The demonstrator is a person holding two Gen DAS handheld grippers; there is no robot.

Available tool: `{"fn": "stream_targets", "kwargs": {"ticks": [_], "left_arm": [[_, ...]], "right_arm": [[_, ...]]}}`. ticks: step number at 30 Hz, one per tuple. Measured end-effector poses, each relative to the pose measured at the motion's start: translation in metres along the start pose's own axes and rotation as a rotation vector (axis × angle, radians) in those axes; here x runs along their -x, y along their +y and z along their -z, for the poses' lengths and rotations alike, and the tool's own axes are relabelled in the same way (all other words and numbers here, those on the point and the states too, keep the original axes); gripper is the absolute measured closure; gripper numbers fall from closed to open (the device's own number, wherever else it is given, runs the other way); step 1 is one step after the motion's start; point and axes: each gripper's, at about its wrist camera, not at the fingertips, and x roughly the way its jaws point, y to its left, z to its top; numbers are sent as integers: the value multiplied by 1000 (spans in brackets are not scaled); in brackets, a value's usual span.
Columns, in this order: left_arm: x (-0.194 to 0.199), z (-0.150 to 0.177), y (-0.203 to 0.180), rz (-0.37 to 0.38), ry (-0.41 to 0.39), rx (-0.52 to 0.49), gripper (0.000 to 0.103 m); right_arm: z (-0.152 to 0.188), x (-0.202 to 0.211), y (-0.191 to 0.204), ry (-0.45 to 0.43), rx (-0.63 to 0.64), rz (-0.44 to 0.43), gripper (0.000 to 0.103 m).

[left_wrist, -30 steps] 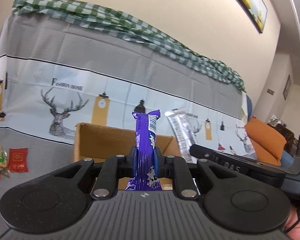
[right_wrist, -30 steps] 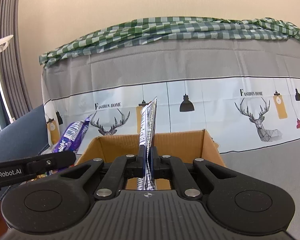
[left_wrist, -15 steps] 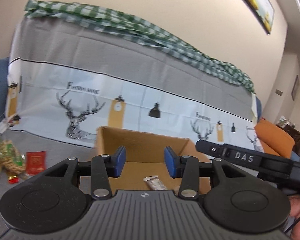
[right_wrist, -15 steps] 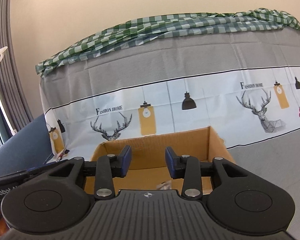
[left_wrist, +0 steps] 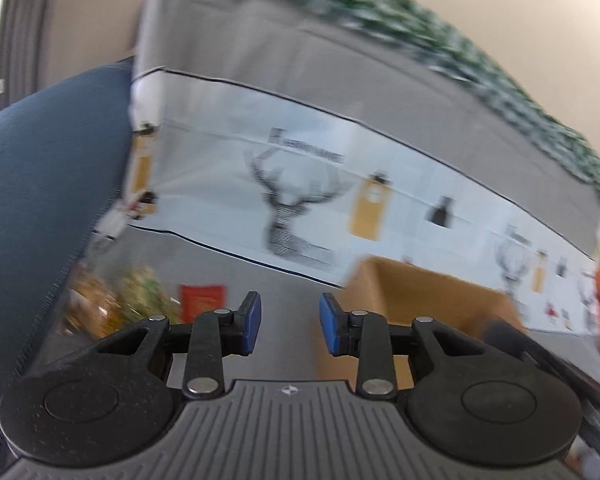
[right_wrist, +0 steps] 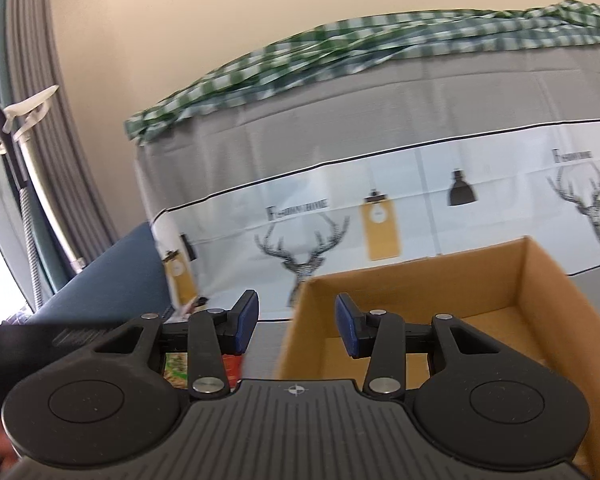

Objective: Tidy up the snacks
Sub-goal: 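Move both open tools back to the snack pile, then grasp the green-ring peanut packet with left tool while right tool grasps the red packet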

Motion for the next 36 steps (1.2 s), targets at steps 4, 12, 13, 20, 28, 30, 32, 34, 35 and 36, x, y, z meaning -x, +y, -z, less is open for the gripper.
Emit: {"fn": "stream_targets", "kwargs": {"ticks": [4, 12, 13, 20, 28, 30, 32, 34, 35, 36], "left_arm": [[-23, -3, 49, -110, 33, 81, 45], [-51, -8, 147, -136, 158, 449, 45], [-55, -7, 151, -130, 162, 455, 45], [-68, -8, 141, -62, 162, 437, 45], [-87, 2, 139, -95, 235, 450, 49], [-89, 3, 142, -84, 242, 457, 67], [-85, 3, 146, -83, 229, 481, 70], [-76, 1, 153, -95, 201, 509, 71], [-73, 1, 156, -98, 192, 525, 72], [-70, 0, 159, -102, 184, 543, 72]], "right_arm": [[4, -9, 17, 17, -7, -25, 58], [14, -27, 46, 69, 15, -86, 58], [14, -30, 50, 76, 13, -90, 58], [25, -47, 63, 152, -46, -121, 58], [39, -63, 84, 205, -9, -117, 58], [39, -69, 88, 221, -1, -105, 57], [39, -76, 90, 241, -3, -90, 57], [38, -87, 94, 268, -2, -55, 56], [37, -93, 96, 280, 0, -40, 55], [36, -101, 98, 299, 3, -24, 55]]}}
